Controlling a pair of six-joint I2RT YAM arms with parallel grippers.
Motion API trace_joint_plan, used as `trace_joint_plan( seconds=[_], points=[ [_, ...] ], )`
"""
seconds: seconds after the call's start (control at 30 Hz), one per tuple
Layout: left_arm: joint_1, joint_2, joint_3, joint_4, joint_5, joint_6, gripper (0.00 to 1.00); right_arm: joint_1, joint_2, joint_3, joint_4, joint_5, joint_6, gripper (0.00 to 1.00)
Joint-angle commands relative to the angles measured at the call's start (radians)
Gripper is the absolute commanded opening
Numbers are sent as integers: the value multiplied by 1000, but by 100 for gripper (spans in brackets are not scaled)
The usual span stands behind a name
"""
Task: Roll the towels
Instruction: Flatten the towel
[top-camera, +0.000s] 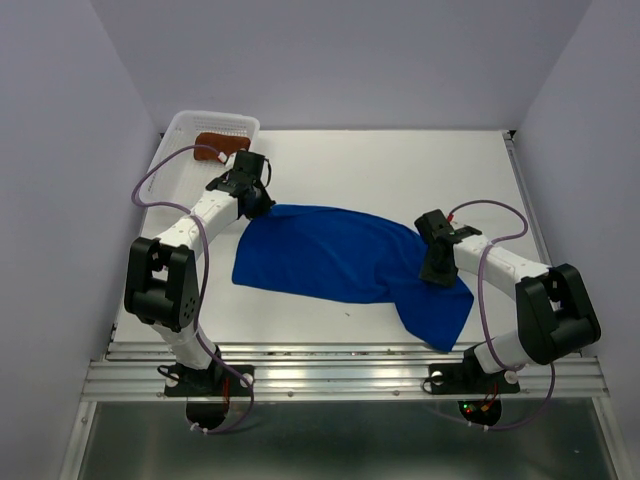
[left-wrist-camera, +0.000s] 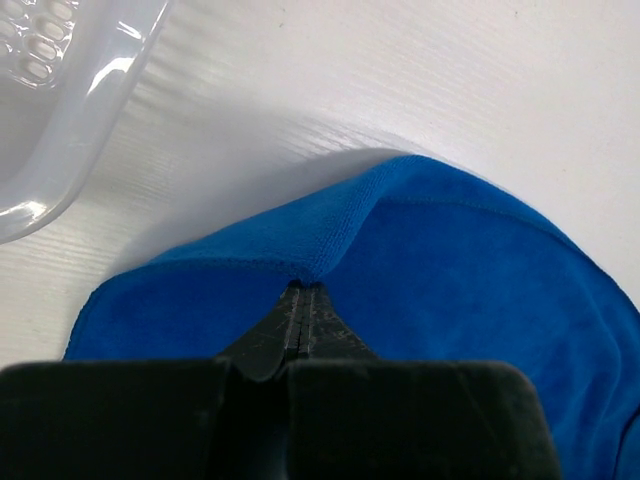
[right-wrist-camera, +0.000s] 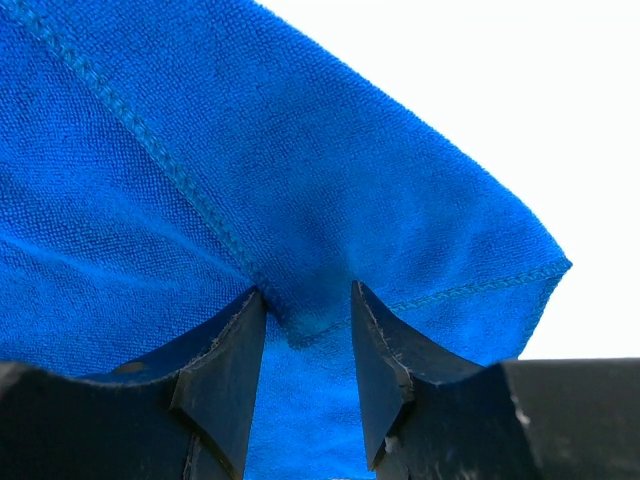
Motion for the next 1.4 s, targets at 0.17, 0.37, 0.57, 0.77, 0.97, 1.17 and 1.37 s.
trace_joint_plan(
  seconds=[0.17, 0.37, 0.57, 0.77, 0.97, 1.17, 1.37],
  points=[
    [10, -14, 22, -25, -38, 17, 0, -16, -33, 1, -9, 35, -14, 41],
    [11, -5, 25, -32, -49, 17, 0, -16, -52, 10, 7, 28, -41, 31],
    [13, -1, 28, -39, -60, 17, 0, -16, -38, 10, 7, 22, -59, 26],
    [19, -1, 31, -48, -78, 16, 0, -16, -64, 15, 7, 17, -80, 11],
    [30, 7, 36, -65, -101, 8, 0, -35, -107, 24, -36, 17, -102, 8],
    [45, 4, 42, -83, -143, -3, 0, -65, -153, 41, -50, -127, -172, 7],
    [60, -2, 54, -111, -206, -20, 0, -114, -190, 91, -143, -265, -264, 6]
  ],
)
